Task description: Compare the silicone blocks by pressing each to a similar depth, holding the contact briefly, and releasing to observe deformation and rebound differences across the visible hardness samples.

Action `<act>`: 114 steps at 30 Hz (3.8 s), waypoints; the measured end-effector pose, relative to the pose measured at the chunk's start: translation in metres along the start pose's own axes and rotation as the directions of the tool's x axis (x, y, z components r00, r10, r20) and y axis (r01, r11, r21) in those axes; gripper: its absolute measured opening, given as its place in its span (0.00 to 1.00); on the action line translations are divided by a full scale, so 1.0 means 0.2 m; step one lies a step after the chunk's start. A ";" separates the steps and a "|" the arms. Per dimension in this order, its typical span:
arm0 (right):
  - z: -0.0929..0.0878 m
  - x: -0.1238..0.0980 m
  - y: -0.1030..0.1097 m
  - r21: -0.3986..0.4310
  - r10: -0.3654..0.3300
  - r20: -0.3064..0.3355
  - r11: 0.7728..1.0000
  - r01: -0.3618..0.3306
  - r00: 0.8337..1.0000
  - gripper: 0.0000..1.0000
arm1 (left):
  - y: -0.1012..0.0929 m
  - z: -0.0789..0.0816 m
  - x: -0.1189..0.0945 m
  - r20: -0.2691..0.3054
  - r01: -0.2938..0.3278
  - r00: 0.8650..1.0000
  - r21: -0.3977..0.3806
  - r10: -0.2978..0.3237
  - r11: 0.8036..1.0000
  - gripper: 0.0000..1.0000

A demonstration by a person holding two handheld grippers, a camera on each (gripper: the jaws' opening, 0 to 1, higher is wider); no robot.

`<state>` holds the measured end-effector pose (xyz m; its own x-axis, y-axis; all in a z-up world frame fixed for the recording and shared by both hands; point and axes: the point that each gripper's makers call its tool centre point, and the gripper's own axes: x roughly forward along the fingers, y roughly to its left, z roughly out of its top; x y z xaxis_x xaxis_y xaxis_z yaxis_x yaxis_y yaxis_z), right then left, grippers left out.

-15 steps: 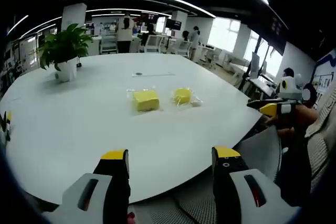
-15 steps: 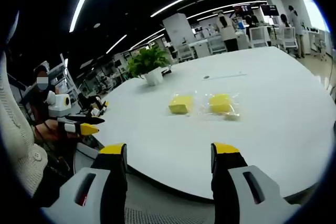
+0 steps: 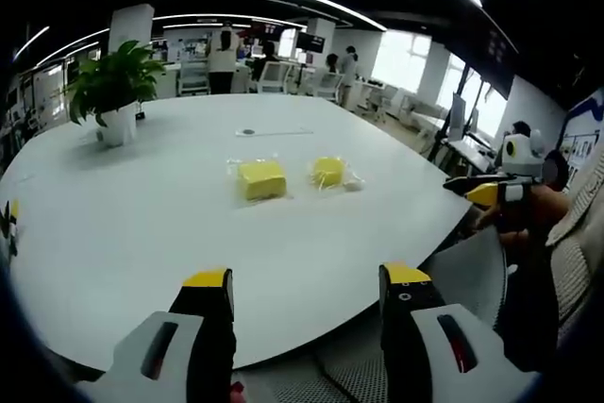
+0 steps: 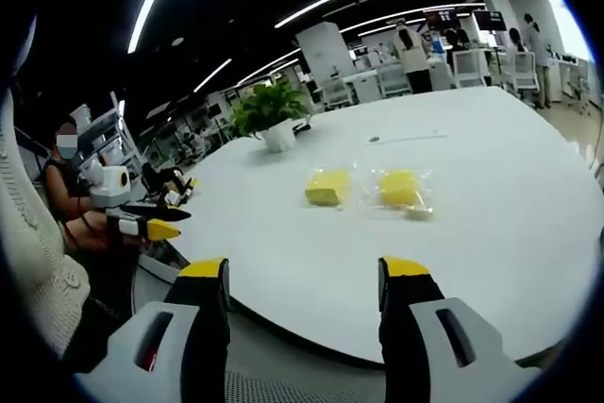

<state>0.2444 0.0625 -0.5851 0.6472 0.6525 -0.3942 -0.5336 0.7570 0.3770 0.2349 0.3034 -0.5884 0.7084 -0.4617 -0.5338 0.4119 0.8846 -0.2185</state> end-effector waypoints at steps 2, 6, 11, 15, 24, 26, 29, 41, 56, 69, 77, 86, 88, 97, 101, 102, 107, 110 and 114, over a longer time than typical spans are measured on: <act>0.00 0.00 0.00 0.003 0.000 0.002 1.000 0.000 1.000 0.60 | 0.00 0.00 0.00 0.001 0.000 1.000 -0.001 0.000 1.000 0.61; 0.00 0.00 0.01 -0.004 0.000 0.002 1.000 0.000 1.000 0.59 | 0.00 0.01 0.00 0.005 0.001 1.000 -0.003 -0.001 1.000 0.61; 0.00 0.00 0.01 -0.008 -0.002 0.000 1.000 0.002 1.000 0.59 | -0.01 0.01 0.00 0.003 0.005 1.000 -0.001 -0.005 1.000 0.61; 0.00 0.00 0.01 -0.010 -0.001 0.006 1.000 0.001 1.000 0.58 | -0.02 0.01 0.00 0.001 0.011 1.000 0.003 -0.011 1.000 0.61; -0.02 0.00 0.03 -0.016 0.012 -0.010 1.000 -0.012 1.000 0.57 | 0.01 -0.01 0.01 -0.016 -0.004 1.000 -0.040 0.003 0.999 0.66; -0.02 0.00 0.03 -0.020 0.010 -0.011 1.000 -0.010 1.000 0.57 | 0.02 0.00 0.02 -0.013 -0.005 1.000 -0.041 0.004 0.999 0.66; -0.02 0.00 0.03 -0.017 0.012 -0.011 1.000 -0.012 1.000 0.57 | 0.03 0.01 0.03 -0.017 -0.004 1.000 -0.043 0.003 0.999 0.65; -0.01 0.06 -0.02 -0.006 0.008 -0.037 1.000 -0.009 0.999 0.56 | 0.09 0.05 0.10 -0.044 -0.008 0.999 -0.035 0.006 0.999 0.65; -0.01 0.15 -0.08 0.008 0.009 -0.073 1.000 -0.009 0.997 0.55 | 0.22 0.27 0.24 0.015 0.013 1.000 -0.029 -0.013 0.999 0.63; -0.01 0.22 -0.14 0.027 0.015 -0.102 1.000 -0.012 0.995 0.53 | 0.29 0.49 0.43 0.133 0.084 0.989 -0.113 -0.068 0.990 0.56; 0.00 0.27 -0.17 0.026 0.024 -0.103 0.999 -0.021 0.994 0.50 | 0.36 0.58 0.60 0.135 0.105 0.987 -0.098 -0.092 0.990 0.54; -0.02 0.29 -0.20 0.037 0.016 -0.138 0.999 -0.011 0.990 0.48 | 0.43 0.61 0.77 0.106 0.130 0.987 -0.079 -0.121 0.988 0.55; -0.02 0.30 -0.20 0.039 0.017 -0.141 0.999 -0.011 0.990 0.47 | 0.45 0.60 0.82 0.097 0.140 0.987 -0.081 -0.132 0.987 0.54; -0.02 0.33 -0.23 0.036 -0.001 -0.153 0.999 0.006 0.988 0.44 | 0.55 0.55 0.97 0.054 0.155 0.987 -0.100 -0.150 0.983 0.54; -0.04 0.34 -0.24 0.037 -0.001 -0.175 0.999 0.008 0.985 0.44 | 0.60 0.55 1.04 0.048 0.161 0.986 -0.112 -0.156 0.981 0.53; -0.05 0.34 -0.24 0.039 -0.001 -0.181 0.999 0.008 0.983 0.44 | 0.61 0.54 1.06 0.045 0.164 0.986 -0.116 -0.160 0.980 0.53; -0.06 0.34 -0.25 0.041 -0.014 -0.190 0.999 0.022 0.982 0.43 | 0.63 0.53 1.15 0.032 0.179 0.984 -0.132 -0.176 0.975 0.52; -0.05 0.33 -0.27 0.027 -0.032 -0.189 0.999 0.038 0.982 0.42 | 0.65 0.51 1.21 0.029 0.188 0.982 -0.163 -0.186 0.968 0.51; -0.06 0.33 -0.28 0.044 -0.034 -0.195 0.998 0.044 0.980 0.42 | 0.66 0.50 1.29 0.046 0.200 0.980 -0.234 -0.195 0.952 0.51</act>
<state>0.3113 0.0635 -0.6432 0.5463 0.6202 -0.5629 -0.4804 0.7826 0.3960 0.5303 0.2938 -0.6732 0.6399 -0.6277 -0.4432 0.3998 0.7646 -0.5056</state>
